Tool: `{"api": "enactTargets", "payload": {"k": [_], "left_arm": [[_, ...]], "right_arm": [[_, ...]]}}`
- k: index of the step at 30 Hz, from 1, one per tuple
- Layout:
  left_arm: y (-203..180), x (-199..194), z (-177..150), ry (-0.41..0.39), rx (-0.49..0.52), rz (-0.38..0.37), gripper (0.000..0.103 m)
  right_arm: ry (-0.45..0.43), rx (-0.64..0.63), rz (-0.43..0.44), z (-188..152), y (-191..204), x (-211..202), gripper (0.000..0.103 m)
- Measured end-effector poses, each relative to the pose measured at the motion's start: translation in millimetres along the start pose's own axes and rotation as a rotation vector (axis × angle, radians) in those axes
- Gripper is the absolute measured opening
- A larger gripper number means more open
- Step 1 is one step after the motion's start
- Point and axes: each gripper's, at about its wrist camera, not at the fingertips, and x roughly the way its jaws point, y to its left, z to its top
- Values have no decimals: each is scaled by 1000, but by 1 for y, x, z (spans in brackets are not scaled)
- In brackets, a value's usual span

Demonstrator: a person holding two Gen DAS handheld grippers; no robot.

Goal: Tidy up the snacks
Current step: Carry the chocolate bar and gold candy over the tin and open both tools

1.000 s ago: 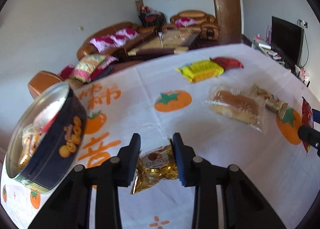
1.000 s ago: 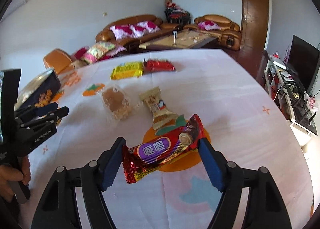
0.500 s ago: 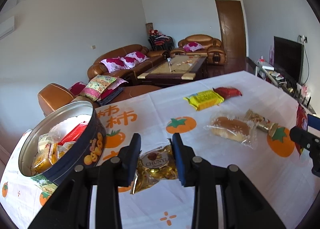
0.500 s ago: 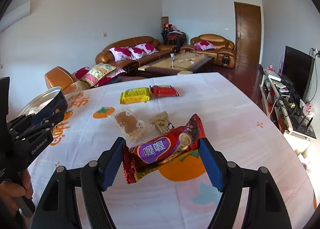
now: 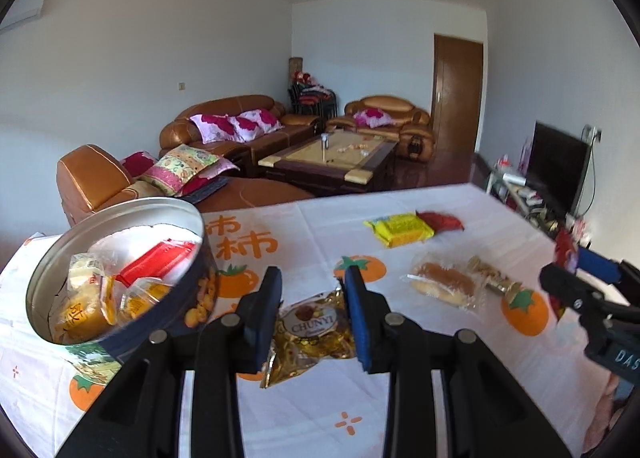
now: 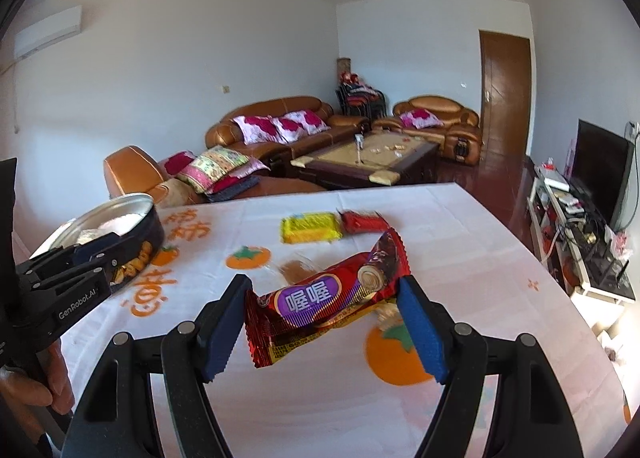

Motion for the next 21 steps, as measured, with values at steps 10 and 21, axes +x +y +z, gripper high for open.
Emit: {"api": "enactTargets", "payload": {"k": [10,21], "left_arm": [[74,-30,9,-77,-114,-37,103],[169,-43,13,-127,-186,114,103]], "right_arm": [[-66,-78,57,14,67,0,75],[-112,-64,208,31,153,20,75]]}}
